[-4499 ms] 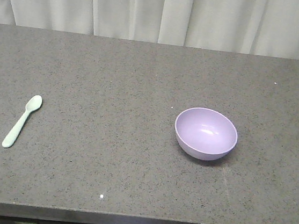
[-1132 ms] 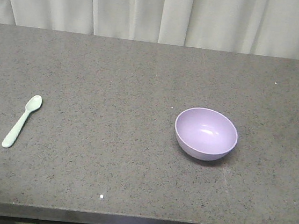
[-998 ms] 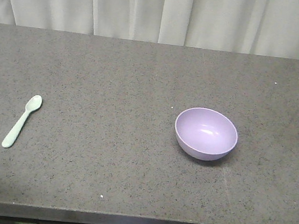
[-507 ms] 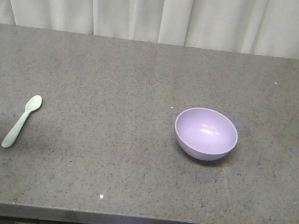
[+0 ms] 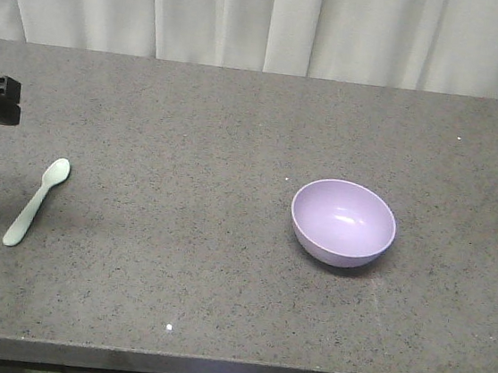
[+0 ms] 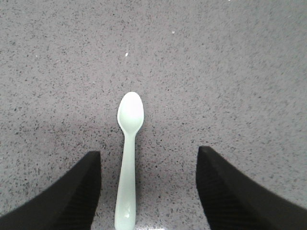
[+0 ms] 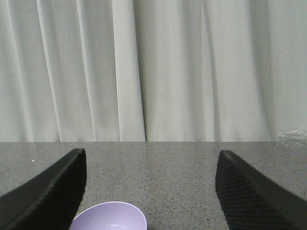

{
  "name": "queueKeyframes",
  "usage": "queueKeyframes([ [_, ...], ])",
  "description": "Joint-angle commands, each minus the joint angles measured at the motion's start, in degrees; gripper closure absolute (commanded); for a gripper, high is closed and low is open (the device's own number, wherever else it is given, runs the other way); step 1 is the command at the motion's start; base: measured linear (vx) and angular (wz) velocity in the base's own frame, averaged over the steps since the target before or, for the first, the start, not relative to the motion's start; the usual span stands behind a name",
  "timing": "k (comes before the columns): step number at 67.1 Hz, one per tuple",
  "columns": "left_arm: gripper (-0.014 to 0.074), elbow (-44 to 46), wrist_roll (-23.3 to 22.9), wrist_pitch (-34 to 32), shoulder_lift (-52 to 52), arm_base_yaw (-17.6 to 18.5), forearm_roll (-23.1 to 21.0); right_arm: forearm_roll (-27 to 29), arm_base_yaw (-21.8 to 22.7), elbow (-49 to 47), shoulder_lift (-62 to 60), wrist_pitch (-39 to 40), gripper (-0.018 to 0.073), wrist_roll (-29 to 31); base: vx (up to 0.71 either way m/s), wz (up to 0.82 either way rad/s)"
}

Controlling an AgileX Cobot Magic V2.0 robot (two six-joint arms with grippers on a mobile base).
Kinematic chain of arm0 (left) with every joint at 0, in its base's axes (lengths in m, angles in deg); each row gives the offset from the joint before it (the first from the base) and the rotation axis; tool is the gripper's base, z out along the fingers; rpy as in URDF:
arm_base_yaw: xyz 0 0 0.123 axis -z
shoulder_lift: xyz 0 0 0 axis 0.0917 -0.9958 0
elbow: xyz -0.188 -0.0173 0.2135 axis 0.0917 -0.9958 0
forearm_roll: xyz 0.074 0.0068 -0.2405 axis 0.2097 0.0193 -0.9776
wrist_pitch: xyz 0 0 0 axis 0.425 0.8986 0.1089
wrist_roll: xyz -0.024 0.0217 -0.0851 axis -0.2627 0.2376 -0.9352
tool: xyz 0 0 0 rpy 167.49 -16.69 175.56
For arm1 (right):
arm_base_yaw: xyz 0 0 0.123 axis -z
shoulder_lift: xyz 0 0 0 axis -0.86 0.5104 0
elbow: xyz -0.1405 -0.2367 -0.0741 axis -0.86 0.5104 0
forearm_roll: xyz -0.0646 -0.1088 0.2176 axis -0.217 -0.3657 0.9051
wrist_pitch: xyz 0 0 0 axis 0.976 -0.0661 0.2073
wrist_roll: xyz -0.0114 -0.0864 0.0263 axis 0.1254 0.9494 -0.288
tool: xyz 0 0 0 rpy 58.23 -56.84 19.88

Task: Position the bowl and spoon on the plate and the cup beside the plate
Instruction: 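Lower the open left gripper over the pale green spoon handle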

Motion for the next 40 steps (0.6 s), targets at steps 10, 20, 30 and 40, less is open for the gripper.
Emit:
queueKeyframes([
  [10, 0.0181, 1.8, -2.39, -4.19, -4.1, 5.43, 7.68, 0.08, 0.23, -1.86, 0.74, 3.76, 0.0009, 0.68, 0.0, 0.0],
  [20, 0.0181, 1.8, -6.13, -3.7, -6.34, 6.54, 12.56, 0.08, 0.23, -1.86, 0.74, 3.76, 0.0009, 0.68, 0.0, 0.0],
  [30, 0.0188, 1.8, -7.18, -2.82, -8.88, 6.54, 14.01, 0.08, 0.23, -1.86, 0.74, 3.76, 0.0009, 0.68, 0.0, 0.0],
  [40, 0.0189, 1.8, -7.23, -3.73, -11.5, 6.78, 13.87, 0.08, 0.23, -1.86, 0.74, 3.81, 0.0009, 0.68, 0.0, 0.0],
])
